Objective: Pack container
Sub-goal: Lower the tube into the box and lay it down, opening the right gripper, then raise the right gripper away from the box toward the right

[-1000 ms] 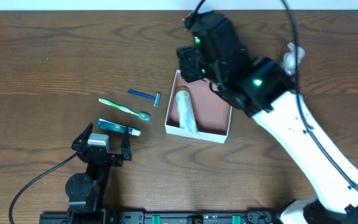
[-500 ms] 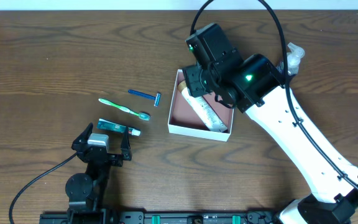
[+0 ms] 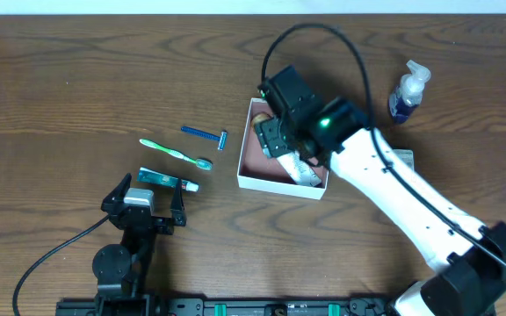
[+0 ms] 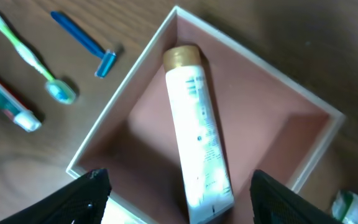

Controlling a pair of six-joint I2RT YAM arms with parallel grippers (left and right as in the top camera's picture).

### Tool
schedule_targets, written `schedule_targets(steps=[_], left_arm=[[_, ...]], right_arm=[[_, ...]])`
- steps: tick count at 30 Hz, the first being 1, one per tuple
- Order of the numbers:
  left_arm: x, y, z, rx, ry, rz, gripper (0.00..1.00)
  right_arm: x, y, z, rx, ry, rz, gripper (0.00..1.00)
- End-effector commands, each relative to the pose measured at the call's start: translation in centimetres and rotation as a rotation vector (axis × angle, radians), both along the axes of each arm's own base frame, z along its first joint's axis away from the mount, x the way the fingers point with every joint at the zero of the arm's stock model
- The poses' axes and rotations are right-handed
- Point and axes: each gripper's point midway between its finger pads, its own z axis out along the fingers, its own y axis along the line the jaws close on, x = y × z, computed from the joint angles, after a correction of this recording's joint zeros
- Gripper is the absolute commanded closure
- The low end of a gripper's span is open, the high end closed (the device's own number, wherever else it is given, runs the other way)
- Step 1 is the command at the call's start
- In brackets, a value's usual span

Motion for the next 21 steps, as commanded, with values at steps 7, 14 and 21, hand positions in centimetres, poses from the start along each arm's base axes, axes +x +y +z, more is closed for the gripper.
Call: schedule_targets(steps=[7, 14, 21], left_arm=[[-0.1, -0.1, -1.6, -0.003, 0.046, -0.009, 0.02], [-0.1, -0.1, -1.6, -0.003, 0.046, -0.009, 0.02], [-0.1, -0.1, -1.6, -0.003, 0.046, -0.009, 0.02]], right_arm=[[0.8, -1.2, -5.4, 0.006, 0.012, 0.001, 0.27], [0.7, -0.2, -4.5, 0.068, 0.005, 0.024, 0.23], [2.4, -1.5, 0.9, 0.163, -0.116, -0.013, 0.20]])
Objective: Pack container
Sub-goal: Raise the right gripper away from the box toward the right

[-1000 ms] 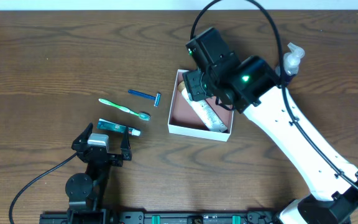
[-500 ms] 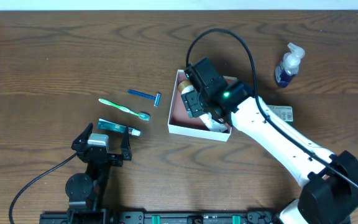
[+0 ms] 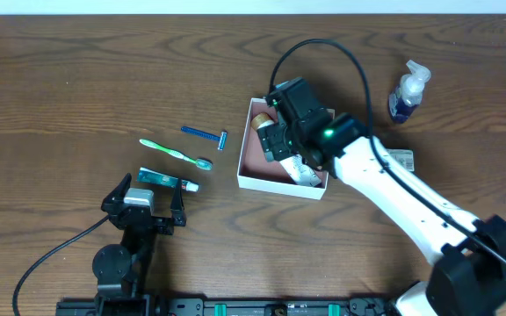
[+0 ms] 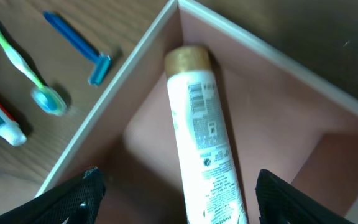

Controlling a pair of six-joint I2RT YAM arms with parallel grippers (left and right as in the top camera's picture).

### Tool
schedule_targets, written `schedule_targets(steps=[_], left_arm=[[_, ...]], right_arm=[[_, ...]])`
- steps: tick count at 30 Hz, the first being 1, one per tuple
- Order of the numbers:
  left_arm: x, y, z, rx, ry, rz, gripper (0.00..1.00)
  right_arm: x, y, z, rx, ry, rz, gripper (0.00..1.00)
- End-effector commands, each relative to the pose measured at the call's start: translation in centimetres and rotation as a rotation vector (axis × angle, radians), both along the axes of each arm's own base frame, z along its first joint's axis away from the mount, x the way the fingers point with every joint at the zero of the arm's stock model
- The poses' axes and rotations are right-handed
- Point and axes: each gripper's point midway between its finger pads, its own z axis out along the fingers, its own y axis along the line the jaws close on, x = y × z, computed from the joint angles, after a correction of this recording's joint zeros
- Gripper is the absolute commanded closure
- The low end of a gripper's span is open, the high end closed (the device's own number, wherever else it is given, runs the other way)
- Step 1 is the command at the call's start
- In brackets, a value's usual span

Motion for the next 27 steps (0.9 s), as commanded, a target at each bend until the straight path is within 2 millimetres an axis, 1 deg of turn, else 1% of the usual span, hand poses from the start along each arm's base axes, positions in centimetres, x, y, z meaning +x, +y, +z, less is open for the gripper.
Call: schedule_targets(steps=[1, 4, 7, 9, 11, 13, 16, 18, 23, 27], left_arm=[[-0.1, -0.1, -1.6, -0.003, 0.046, -0.009, 0.02], [-0.1, -0.1, -1.6, -0.003, 0.046, -0.009, 0.02], [-0.1, -0.1, -1.6, -0.003, 0.046, -0.009, 0.02], [-0.1, -0.1, -1.6, -0.003, 0.046, -0.009, 0.02], [-0.1, -0.1, -1.6, -0.003, 0.046, -0.009, 0.02], [-0.1, -0.1, -1.6, -0.003, 0.046, -0.009, 0.02], [-0.1, -0.1, -1.6, -0.003, 0.046, -0.009, 0.02], [-0.1, -0.1, -1.6, -0.003, 0.046, -0.009, 0.02], [-0.1, -0.1, -1.6, -0.003, 0.046, -0.009, 0.02], [-0.1, -0.1, -1.6, -0.003, 0.046, -0.009, 0.02]], right_arm=[[1.3, -1.6, 5.2, 0.071, -0.109, -0.032, 0.19], [2.0, -4.2, 8.7, 0.102, -0.175, -0.090, 0.15], [2.5, -7.4, 11.0, 0.116, -0.222, -0.158, 0.11], [2.7, -9.4, 11.8, 0.114, -0.239, -0.201, 0.07], [2.9, -11.6, 12.2, 0.106, -0.244, -0.251, 0.01], [3.0, -13.4, 12.3, 0.092, -0.242, -0.289, 0.01], [3.2, -15.3, 12.0, 0.071, -0.234, -0.321, 0.01], [3.3, -15.9, 12.0, 0.058, -0.239, -0.323, 0.01], [3.5, -16.5, 12.3, 0.022, -0.261, -0.322, 0.01], [3.7, -18.0, 12.3, -0.040, -0.284, -0.376, 0.01]])
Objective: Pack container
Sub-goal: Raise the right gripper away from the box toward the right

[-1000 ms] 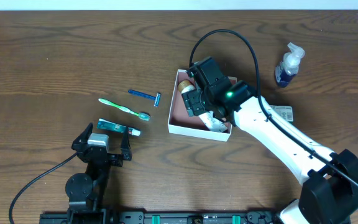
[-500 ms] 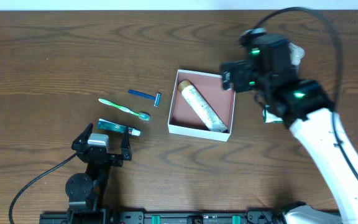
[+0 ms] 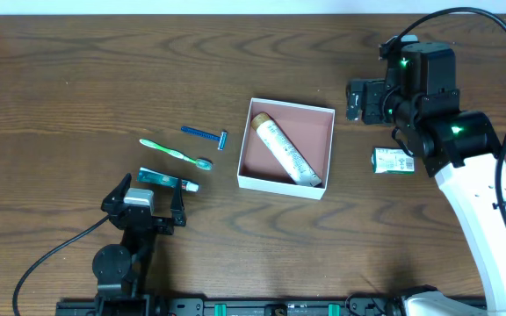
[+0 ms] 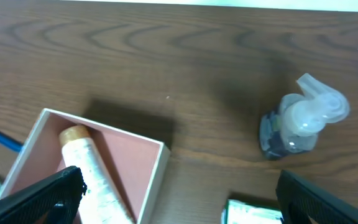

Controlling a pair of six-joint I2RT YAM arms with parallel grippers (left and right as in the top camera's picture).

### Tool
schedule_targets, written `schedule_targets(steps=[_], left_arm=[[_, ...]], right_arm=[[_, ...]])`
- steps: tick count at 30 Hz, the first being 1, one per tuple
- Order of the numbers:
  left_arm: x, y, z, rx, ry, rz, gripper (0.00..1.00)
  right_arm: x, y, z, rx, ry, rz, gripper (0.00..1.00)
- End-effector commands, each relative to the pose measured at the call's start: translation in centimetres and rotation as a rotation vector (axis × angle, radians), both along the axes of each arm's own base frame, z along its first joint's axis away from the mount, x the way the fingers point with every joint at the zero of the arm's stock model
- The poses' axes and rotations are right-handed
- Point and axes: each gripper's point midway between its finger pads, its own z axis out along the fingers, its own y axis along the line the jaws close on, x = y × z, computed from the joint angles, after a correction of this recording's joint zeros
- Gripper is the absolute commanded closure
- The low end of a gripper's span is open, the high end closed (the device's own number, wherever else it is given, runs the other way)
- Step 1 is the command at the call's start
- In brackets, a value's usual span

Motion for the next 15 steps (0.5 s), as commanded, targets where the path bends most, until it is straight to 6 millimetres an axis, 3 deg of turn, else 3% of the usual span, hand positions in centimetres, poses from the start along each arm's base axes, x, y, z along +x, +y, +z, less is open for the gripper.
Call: schedule_targets(steps=[1, 15], left_arm=[[-0.06, -0.11, -1.59, -0.003, 0.046, -0.009, 0.02], [-0.06, -0.11, -1.59, -0.003, 0.046, -0.009, 0.02]], right_arm=[[0.31, -2.00, 0.90, -0.082, -0.035, -0.065, 0.01], [-0.31, -2.47, 0.24, -0.105, 0.000, -0.077, 0.01]])
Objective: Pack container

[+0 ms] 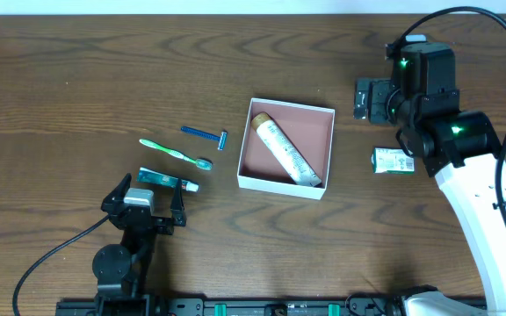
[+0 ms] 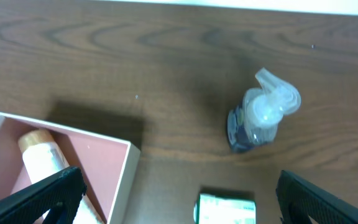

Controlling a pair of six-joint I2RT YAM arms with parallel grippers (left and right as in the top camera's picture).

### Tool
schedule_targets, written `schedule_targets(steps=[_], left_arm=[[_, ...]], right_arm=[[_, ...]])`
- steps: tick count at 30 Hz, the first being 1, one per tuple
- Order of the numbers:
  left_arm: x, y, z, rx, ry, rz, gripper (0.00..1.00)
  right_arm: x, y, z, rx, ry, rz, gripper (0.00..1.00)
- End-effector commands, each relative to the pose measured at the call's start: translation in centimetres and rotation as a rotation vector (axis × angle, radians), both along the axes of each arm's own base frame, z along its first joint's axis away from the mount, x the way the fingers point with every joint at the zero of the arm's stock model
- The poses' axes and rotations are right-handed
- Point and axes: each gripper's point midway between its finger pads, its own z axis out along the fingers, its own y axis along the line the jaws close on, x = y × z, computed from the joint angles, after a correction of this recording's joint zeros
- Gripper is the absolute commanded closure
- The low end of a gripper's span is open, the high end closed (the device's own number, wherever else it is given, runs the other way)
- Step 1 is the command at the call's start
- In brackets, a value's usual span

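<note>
A white box with a pink inside [image 1: 286,105] stands mid-table, and a white tube with a gold cap [image 1: 284,154] lies slantwise in it. My right gripper [image 1: 369,98] hangs open and empty, high over the back right. Its wrist view shows the clear pump bottle [image 2: 260,115], a green packet [image 2: 225,208], the box's corner [image 2: 129,155] and the tube's cap [image 2: 39,146]. In the overhead view the arm hides the bottle, and the packet [image 1: 393,161] lies right of the box. My left gripper [image 1: 143,200] rests open at the front left.
Left of the box lie a blue razor [image 1: 205,134], a green toothbrush [image 1: 176,154] and a toothpaste tube [image 1: 167,181]. The right arm's black cable [image 1: 499,35] arcs over the back right corner.
My right gripper has shifted slightly right; the pump bottle now sits nearer the middle of the wrist view. The tube, the box and the left arm have not moved.
My right gripper was open just above the box with the tube lying in it, then lower and closer to the tube. Later it was open and empty, high over the back right near the pump bottle and green packet, where it still is.
</note>
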Motion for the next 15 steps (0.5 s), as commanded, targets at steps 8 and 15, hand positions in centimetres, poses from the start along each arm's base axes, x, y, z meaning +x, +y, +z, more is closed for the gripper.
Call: schedule_targets(steps=[8, 15], left_arm=[[-0.07, -0.11, -1.58, -0.003, 0.046, -0.009, 0.02], [-0.07, -0.11, -1.58, -0.003, 0.046, -0.009, 0.02]], right_arm=[[-0.45, -0.65, 0.22, -0.026, 0.011, -0.008, 0.01], [-0.45, -0.65, 0.22, -0.026, 0.011, -0.008, 0.01]])
